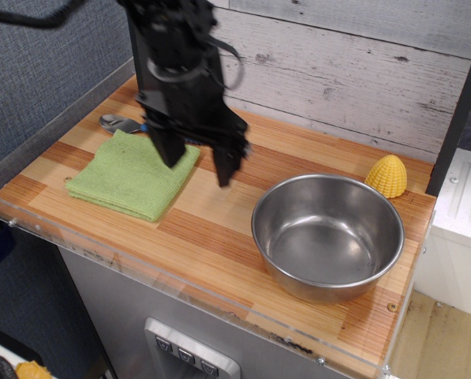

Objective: Move the pot to the left adjacent to towel and spoon

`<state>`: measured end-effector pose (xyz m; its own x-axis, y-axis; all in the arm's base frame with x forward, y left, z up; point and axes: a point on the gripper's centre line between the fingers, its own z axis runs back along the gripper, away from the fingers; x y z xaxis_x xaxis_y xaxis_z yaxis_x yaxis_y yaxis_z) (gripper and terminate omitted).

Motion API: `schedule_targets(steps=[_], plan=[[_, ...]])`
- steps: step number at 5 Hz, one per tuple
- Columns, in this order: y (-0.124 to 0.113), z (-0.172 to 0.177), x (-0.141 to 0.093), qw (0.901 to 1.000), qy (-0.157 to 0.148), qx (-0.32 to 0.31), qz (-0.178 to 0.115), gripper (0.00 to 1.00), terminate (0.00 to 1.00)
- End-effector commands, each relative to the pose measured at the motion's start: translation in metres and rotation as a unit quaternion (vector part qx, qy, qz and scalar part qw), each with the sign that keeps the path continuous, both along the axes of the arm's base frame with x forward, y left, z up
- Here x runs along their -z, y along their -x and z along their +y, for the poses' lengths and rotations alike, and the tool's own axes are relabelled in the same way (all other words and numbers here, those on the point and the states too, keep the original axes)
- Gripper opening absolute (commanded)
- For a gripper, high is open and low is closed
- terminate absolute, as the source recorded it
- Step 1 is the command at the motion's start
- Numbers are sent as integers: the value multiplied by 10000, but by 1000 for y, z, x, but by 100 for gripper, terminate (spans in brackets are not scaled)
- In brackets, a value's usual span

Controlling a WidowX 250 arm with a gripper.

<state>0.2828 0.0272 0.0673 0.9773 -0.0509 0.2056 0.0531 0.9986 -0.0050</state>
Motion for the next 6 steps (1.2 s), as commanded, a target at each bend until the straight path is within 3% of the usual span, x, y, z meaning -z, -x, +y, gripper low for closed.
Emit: schedule_targets(steps=[1,3,4,6], plan=[[1,-39,-4,9977,182,583,-300,100,0],[-5,-66,11,9955,444,773,-310,100,0],[-7,-67,23,9975,270,654,-96,0,0],[-8,-60,31,9985,36,545,-32,0,0]])
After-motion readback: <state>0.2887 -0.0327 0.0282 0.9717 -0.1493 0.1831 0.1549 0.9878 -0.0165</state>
